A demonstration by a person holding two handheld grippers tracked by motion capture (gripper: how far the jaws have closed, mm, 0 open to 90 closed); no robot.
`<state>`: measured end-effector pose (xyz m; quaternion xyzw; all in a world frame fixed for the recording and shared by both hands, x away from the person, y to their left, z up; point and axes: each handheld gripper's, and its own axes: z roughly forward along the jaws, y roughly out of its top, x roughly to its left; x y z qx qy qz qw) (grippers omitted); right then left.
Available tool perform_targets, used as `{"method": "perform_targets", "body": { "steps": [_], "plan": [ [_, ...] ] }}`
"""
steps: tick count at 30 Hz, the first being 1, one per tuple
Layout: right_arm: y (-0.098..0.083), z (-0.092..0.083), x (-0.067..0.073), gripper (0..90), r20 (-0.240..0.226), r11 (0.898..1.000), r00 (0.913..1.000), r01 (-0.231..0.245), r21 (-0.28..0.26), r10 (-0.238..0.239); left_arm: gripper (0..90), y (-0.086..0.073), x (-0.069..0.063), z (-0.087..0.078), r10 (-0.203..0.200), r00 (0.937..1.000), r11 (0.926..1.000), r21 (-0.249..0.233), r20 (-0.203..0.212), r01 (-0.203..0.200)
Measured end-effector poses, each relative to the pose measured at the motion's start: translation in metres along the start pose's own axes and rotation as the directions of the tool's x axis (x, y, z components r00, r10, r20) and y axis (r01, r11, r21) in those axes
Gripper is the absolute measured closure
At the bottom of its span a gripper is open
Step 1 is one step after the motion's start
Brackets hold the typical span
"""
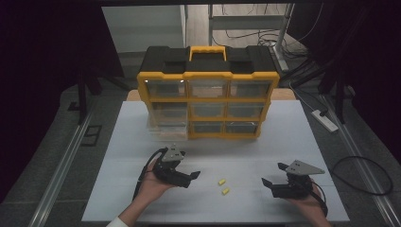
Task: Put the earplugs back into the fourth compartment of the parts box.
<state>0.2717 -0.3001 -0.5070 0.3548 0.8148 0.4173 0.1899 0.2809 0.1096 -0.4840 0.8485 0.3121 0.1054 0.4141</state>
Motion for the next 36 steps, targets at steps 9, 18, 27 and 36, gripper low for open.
{"method": "perform_targets", "body": {
  "steps": [9,18,27,36],
  "plan": [
    [0.0,0.001,0.0,14.0,-0.003,1.0,1.0,0.007,0.005,-0.007,10.1,0.017,-0.011,0.021,0.039,0.9981,0.9981,0.046,0.049,-0.041],
    [0.0,0.002,0.001,14.2,-0.003,1.0,0.9999,0.013,0.011,-0.013,10.4,0.026,-0.022,0.038,0.074,0.9927,0.9925,0.09,0.095,-0.083],
    [0.0,0.002,0.001,14.3,-0.007,1.0,0.9998,0.016,0.016,-0.016,10.9,0.032,-0.027,0.048,0.064,0.9859,0.9907,0.109,0.154,-0.081],
    [-0.001,0.002,0.001,14.4,-0.006,1.0,0.9998,0.02,0.019,-0.02,13.7,0.034,-0.035,0.069,0.096,0.9827,0.9765,0.176,0.158,-0.124]
  ]
}}
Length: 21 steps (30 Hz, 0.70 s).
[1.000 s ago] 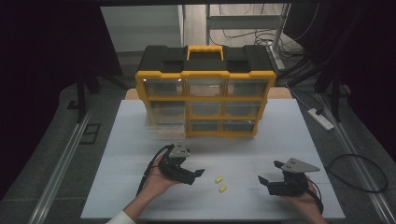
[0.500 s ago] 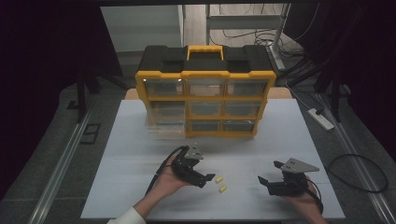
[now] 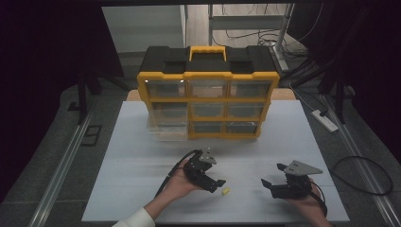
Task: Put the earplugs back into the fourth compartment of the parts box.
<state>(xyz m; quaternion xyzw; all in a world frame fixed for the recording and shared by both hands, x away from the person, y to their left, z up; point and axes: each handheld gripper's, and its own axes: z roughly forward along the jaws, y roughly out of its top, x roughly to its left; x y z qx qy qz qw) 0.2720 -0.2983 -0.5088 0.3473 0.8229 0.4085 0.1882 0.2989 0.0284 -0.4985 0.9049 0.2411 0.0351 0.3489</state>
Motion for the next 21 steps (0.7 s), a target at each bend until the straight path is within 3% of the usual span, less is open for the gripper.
{"method": "perform_targets", "body": {
  "steps": [11,21],
  "plan": [
    [0.0,0.0,0.0,14.5,0.001,1.0,1.0,0.004,0.006,-0.004,21.5,0.003,0.0,0.022,0.016,0.9997,0.9974,0.071,-0.017,-0.015],
    [-0.001,0.0,0.0,14.5,0.002,1.0,1.0,0.006,0.006,-0.006,37.3,0.005,-0.007,0.032,0.062,0.998,0.9918,0.113,-0.014,-0.06]
  ]
}}
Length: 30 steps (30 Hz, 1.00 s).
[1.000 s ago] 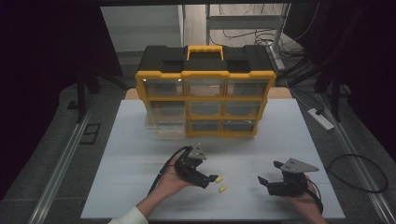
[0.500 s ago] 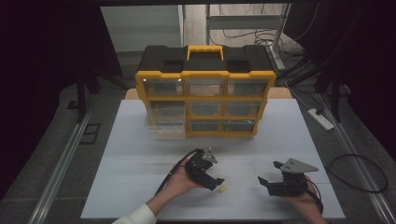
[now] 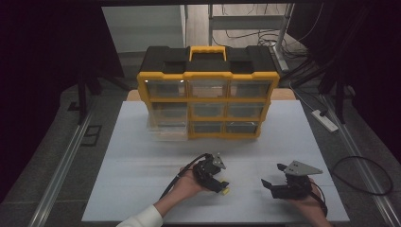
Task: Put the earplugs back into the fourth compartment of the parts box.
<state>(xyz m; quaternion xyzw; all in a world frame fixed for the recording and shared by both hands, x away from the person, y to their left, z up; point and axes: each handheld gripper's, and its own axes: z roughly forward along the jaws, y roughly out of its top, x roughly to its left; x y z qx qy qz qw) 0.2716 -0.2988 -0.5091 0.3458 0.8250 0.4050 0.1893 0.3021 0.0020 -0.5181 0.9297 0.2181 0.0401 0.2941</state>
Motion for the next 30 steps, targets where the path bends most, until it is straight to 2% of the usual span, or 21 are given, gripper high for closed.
{"method": "perform_targets", "body": {
  "steps": [5,8,10,14,15,18,23,26,30],
  "plan": [
    [0.0,0.0,0.0,14.5,0.0,1.0,1.0,0.001,0.0,-0.001,48.8,0.0,-0.002,0.001,0.023,0.9997,0.9995,0.019,-0.001,-0.023],
    [0.0,0.0,0.0,14.5,0.0,1.0,1.0,0.002,0.001,-0.002,52.3,0.0,-0.002,0.001,0.026,0.9996,0.9995,0.018,0.006,-0.026],
    [0.0,0.0,0.0,14.5,0.001,1.0,1.0,0.002,0.002,-0.002,59.3,0.0,-0.002,0.0,0.029,0.9996,0.9994,0.018,0.006,-0.029],
    [0.0,0.0,0.0,14.6,0.002,1.0,1.0,0.004,0.006,-0.004,76.5,0.0,-0.003,-0.001,0.039,0.9983,0.999,0.018,0.043,-0.04],
    [0.0,0.0,0.0,14.6,0.002,1.0,1.0,0.004,0.006,-0.004,78.1,0.0,-0.003,0.0,0.039,0.9981,0.9991,0.016,0.048,-0.04],
    [0.0,0.0,0.0,14.6,0.0,1.0,1.0,0.003,0.003,-0.003,79.2,0.0,-0.004,-0.001,0.04,0.9977,0.9992,0.002,0.055,-0.04],
    [0.0,-0.001,0.0,14.6,0.001,1.0,1.0,0.002,0.001,-0.002,79.2,-0.001,-0.002,-0.011,0.036,0.9984,0.9977,-0.059,0.043,-0.034],
    [0.0,-0.001,0.0,14.6,0.002,1.0,1.0,0.002,0.0,-0.002,79.1,-0.002,0.0,-0.019,0.028,0.9991,0.9949,-0.097,0.032,-0.025],
    [0.0,-0.001,0.0,14.6,0.003,1.0,1.0,0.001,-0.001,-0.001,79.3,-0.005,0.004,-0.03,0.013,0.9997,0.9874,-0.158,0.02,-0.01]
  ]
}}
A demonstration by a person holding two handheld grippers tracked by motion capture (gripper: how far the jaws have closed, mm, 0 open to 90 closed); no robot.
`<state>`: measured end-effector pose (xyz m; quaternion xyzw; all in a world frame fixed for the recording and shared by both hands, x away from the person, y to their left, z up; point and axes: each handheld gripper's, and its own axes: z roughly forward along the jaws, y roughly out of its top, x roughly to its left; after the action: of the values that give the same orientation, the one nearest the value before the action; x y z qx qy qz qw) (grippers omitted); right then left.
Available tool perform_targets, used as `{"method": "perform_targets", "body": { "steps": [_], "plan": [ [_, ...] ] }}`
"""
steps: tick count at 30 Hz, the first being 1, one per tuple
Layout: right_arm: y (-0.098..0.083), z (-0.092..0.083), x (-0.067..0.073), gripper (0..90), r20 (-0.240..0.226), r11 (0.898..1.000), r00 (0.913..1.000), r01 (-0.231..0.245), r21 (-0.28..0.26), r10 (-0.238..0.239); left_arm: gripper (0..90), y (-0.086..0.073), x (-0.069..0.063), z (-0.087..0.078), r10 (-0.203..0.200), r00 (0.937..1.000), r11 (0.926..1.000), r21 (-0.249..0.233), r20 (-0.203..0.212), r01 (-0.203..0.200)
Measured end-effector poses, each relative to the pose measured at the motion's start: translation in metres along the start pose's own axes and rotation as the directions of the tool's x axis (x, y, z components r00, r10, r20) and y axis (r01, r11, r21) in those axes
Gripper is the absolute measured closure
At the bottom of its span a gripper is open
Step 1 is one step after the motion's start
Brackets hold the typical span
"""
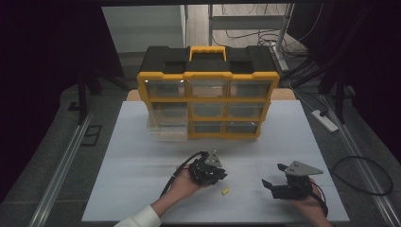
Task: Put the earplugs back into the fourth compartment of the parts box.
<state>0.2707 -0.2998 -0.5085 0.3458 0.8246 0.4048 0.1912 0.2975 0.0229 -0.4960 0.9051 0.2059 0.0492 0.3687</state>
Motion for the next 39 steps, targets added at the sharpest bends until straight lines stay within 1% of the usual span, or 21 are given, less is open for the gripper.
{"method": "perform_targets", "body": {
  "steps": [2,4,6,8,13,19,26,39],
  "plan": [
    [0.0,0.0,0.0,14.6,0.0,1.0,1.0,-0.001,0.0,0.001,79.3,-0.001,0.002,-0.006,-0.01,0.9999,0.9994,-0.033,-0.006,0.009],
    [0.0,0.0,0.0,14.6,0.001,1.0,1.0,-0.001,-0.001,0.001,79.3,-0.002,0.004,-0.014,-0.023,0.9996,0.9969,-0.076,-0.013,0.022],
    [0.0,0.0,0.0,14.6,0.001,1.0,1.0,0.0,-0.002,0.0,79.2,-0.002,0.006,-0.02,-0.035,0.9993,0.9939,-0.105,-0.015,0.033],
    [0.0,0.0,0.0,14.6,0.001,1.0,1.0,0.0,-0.002,0.0,79.2,-0.003,0.007,-0.026,-0.048,0.9988,0.9889,-0.142,-0.013,0.046],
    [0.0,0.0,0.0,14.6,0.001,1.0,1.0,0.002,-0.001,-0.002,79.0,-0.002,0.008,-0.038,-0.058,0.9982,0.9783,-0.2,-0.013,0.054],
    [0.0,0.0,0.0,14.6,0.0,1.0,1.0,0.004,-0.001,-0.004,78.8,0.0,0.009,-0.051,-0.064,0.9977,0.9694,-0.239,-0.021,0.057],
    [0.0,0.001,0.0,14.6,0.001,1.0,1.0,0.003,0.001,-0.003,78.8,0.001,0.015,-0.068,-0.082,0.9961,0.9576,-0.279,-0.031,0.07],
    [0.0,0.001,0.0,14.6,0.002,1.0,1.0,0.004,0.001,-0.004,78.7,0.001,0.021,-0.101,-0.105,0.9923,0.9288,-0.363,-0.066,0.074]
  ]
}}
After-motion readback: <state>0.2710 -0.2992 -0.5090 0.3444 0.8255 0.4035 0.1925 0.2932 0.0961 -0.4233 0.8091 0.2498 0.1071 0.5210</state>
